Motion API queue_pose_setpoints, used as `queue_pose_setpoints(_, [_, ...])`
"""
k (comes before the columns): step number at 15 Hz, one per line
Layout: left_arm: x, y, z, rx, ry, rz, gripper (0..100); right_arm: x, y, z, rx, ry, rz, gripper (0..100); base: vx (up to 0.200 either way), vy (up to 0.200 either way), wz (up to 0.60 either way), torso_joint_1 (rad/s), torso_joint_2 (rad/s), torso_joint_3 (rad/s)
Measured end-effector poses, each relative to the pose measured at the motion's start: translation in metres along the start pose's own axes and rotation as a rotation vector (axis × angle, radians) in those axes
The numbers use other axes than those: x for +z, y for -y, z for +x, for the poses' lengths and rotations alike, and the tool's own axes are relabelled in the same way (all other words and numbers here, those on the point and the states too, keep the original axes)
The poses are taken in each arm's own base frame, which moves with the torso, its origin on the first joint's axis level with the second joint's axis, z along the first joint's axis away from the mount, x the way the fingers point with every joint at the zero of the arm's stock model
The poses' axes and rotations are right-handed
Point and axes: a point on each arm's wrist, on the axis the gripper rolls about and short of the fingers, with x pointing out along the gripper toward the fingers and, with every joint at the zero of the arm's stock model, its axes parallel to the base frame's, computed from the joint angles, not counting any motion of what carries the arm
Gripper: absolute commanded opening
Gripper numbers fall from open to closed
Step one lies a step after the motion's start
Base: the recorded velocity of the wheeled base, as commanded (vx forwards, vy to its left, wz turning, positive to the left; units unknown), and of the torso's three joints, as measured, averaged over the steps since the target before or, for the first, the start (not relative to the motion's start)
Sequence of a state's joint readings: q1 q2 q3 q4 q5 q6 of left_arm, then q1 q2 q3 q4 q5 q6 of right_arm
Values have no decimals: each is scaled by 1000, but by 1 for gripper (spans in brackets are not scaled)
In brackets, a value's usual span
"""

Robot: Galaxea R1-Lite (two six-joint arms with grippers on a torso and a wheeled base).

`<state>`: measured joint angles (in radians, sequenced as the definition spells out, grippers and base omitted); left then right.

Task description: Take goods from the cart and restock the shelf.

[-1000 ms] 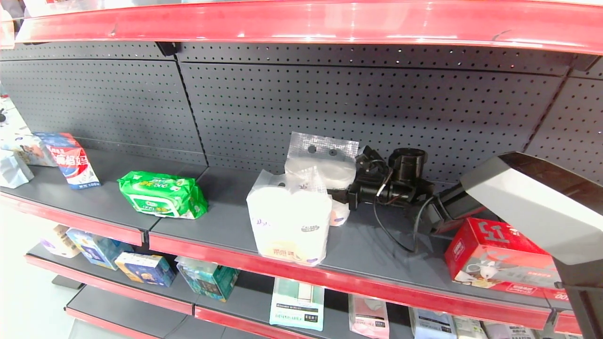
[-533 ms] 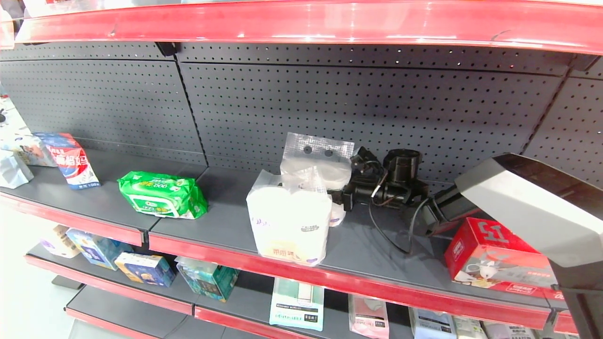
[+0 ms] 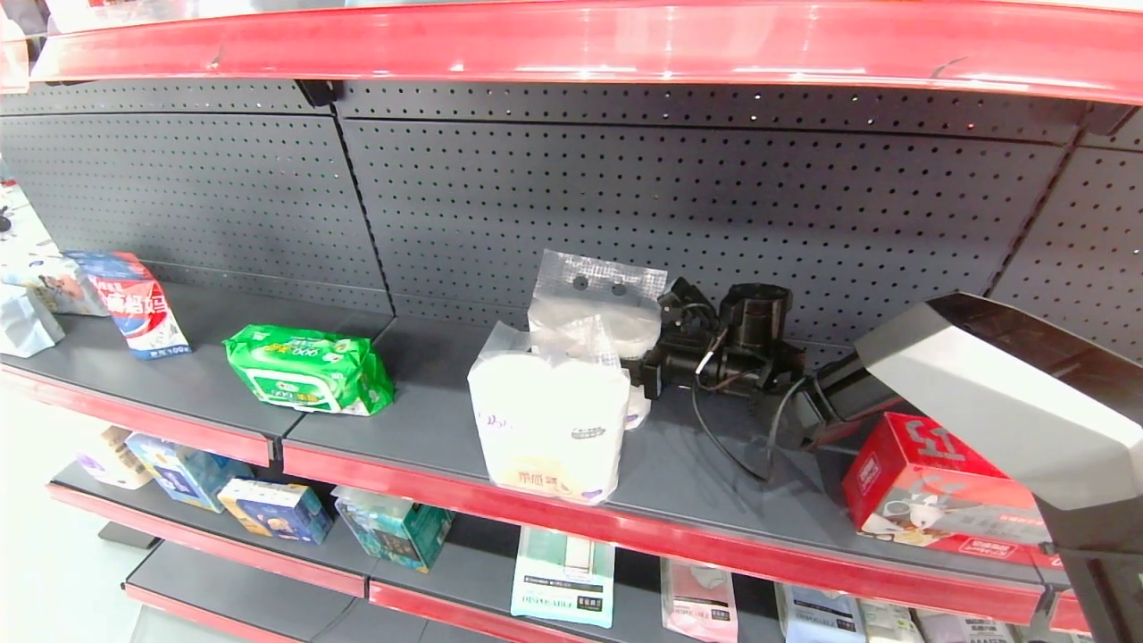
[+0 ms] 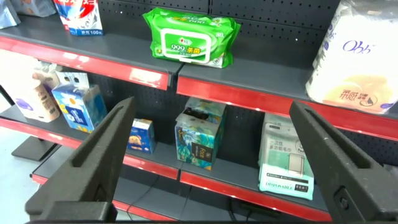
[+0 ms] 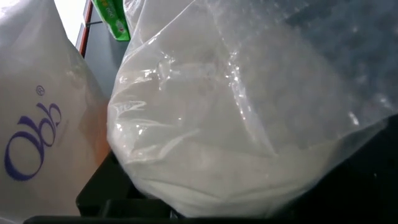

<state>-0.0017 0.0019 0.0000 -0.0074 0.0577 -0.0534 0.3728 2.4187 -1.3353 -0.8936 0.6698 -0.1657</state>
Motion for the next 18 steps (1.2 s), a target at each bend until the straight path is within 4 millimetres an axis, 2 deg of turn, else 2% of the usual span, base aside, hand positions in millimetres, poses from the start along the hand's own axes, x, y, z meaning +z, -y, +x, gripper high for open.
queue_pose_setpoints(7, [0, 0, 0, 0, 0, 0, 100, 1, -6, 5, -32, -9, 1, 0, 0, 0, 0, 0, 0, 0])
queue_pose_setpoints(12, [0, 0, 0, 0, 0, 0, 100, 0, -5, -2, 52, -1, 0, 0, 0, 0, 0, 0, 0, 0])
queue_pose_setpoints(18, [0, 0, 0, 1, 0, 0, 100, 1, -13, 5, 58, -3, -7, 0, 0, 0, 0, 0, 0, 0])
